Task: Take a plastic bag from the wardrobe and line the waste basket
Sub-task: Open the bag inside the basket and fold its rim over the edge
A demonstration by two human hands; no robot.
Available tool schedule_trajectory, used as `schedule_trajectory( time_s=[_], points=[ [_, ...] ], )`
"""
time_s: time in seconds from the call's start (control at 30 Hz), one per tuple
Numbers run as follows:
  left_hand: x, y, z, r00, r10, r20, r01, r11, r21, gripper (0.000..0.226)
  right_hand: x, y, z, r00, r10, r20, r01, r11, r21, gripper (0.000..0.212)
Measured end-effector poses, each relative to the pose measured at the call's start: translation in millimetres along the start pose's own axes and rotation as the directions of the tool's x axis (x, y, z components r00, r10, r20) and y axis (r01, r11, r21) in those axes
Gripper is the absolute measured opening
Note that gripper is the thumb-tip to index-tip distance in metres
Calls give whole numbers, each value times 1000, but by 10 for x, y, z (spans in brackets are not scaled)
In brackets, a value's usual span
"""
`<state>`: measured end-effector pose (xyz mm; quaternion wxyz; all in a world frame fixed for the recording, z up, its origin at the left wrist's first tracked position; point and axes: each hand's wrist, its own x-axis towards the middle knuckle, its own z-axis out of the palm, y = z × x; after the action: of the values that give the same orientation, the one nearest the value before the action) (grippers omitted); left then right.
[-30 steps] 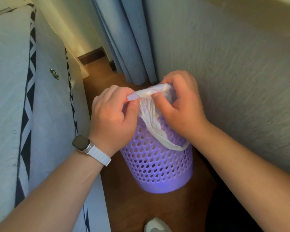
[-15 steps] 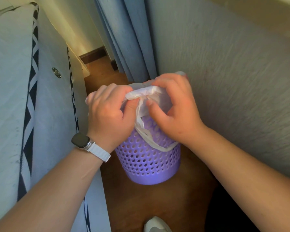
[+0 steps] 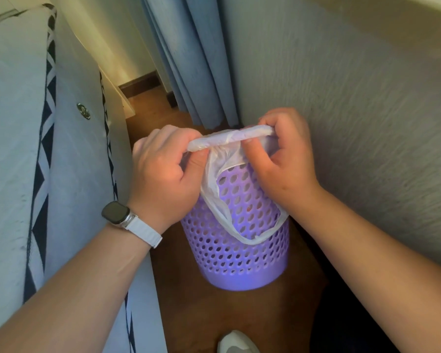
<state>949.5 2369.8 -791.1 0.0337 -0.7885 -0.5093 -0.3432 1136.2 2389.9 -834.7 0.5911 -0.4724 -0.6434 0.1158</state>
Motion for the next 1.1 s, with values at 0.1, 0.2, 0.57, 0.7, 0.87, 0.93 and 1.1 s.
schedule_trajectory(
  time_s=[0.1,0.2,0.57,0.7,0.87,0.93,1.1],
  points=[
    [-8,81,-21,999,36,14,-36,999,19,30,-8,-26,-3,1000,-20,-9,20,998,-62,18],
    [-18,155,8,998,49,26,-49,998,32,32,-30,-84,26,998,-55,-5,54,993,-100,21],
    [19,-44,36,996,-83,27,84,996,-30,23,84,-80,-63,980,-123,158,122,992,13,34],
    [29,-60,-1,996,-86,1,85,993,-82,24,111,70,-123,980,-64,189,63,998,11,32],
    [37,-16,-30,997,-72,-7,69,983,-172,26,113,16,-66,995,-8,96,4,999,42,19],
    [33,-11,-40,997,-75,33,80,969,-232,23,106,-17,-76,998,-19,52,19,1000,4,20],
    [48,58,-101,997,-20,70,37,966,-254,33,100,-86,-86,996,-89,12,90,992,-91,16]
  ],
)
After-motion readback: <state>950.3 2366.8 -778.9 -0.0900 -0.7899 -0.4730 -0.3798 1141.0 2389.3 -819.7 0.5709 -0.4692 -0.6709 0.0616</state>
